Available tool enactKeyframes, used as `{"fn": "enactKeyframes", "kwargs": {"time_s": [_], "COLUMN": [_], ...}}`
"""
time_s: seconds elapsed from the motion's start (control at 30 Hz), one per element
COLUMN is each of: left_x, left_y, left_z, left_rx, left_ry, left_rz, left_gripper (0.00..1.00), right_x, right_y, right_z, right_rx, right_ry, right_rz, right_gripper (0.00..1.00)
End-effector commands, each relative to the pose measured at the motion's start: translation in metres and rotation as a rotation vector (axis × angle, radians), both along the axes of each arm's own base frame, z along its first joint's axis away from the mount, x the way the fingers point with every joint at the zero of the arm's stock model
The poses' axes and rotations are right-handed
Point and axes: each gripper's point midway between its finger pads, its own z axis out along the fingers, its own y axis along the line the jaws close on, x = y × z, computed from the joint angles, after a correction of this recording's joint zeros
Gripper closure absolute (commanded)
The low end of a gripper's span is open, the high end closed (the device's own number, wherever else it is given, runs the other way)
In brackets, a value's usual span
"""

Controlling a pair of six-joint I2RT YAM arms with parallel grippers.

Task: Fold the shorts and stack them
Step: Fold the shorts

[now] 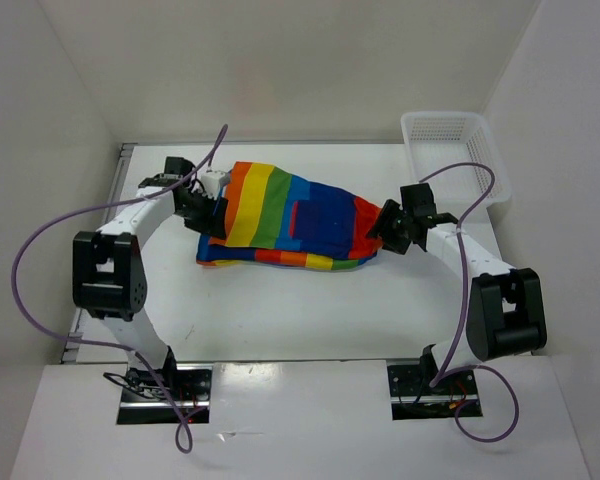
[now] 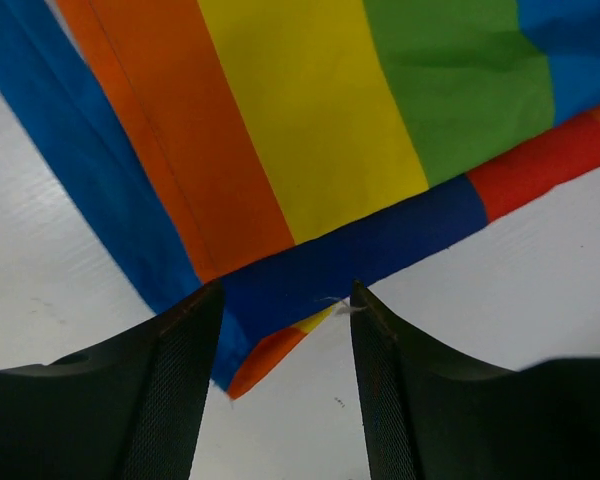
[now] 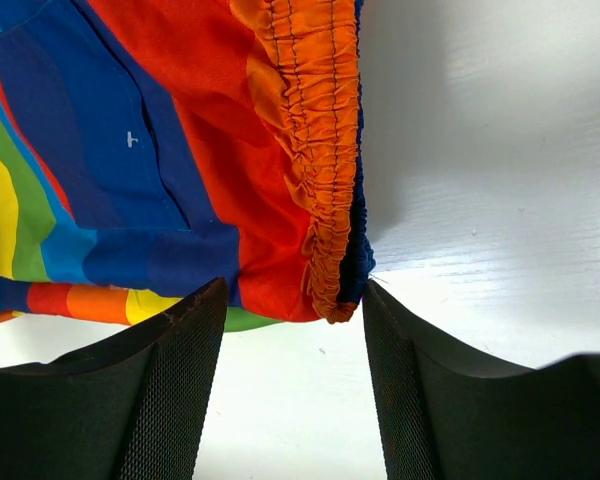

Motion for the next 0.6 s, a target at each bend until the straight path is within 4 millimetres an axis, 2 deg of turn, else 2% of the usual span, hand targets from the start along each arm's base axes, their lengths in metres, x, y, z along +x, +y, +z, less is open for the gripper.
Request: {"fn": "enactKeyframes", "kwargs": {"time_s": [0.0,0.03,0.13,0.27,0.33,0.4,0.57], "left_x": [0.002,0.001,0.009,0.006,0.01,0.005,0.011], "left_y": [-0.008,-0.006,-0.004,-0.007,-0.004,0.005,0.016], "left_z": [-0.009,-0.019,-0.022,-0.038,-0.047,-0.058,-0.049], "left_rx": [-0.08,-0.071,-0.068,-0.085,-0.062,-0.01,0.025], "left_ry": [0.074,0.105,0.119,0.182,0.208,0.251,0.216], "left_rz": [0.046,0.065,0.12,0.135,0.154,0.184,0.222], "left_gripper": [0.39,0.39,0.4,0.4,0.4,0.4,0.38], "right_x": [0.001,0.001,-0.001,-0.004,-0.004,-0.004,-0.004], "right_y": [-0.003,-0.003,-0.003,-0.004,-0.004,-0.005,-0.005], "right_z": [0.005,0.005,0.005,0.001,0.001,0.001,0.001], "right_rx": [-0.002,-0.002,-0.001,-0.003,-0.003,-0.01,-0.01], "right_ry": [-0.019,-0.019,-0.02,-0.009,-0.009,-0.011,-0.011], "right_rz": [-0.011,-0.011,-0.011,-0.011,-0.011,-0.016,-0.016], "right_gripper": [0.38,0.38,0.4,0.4,0.4,0.4,0.4]}}
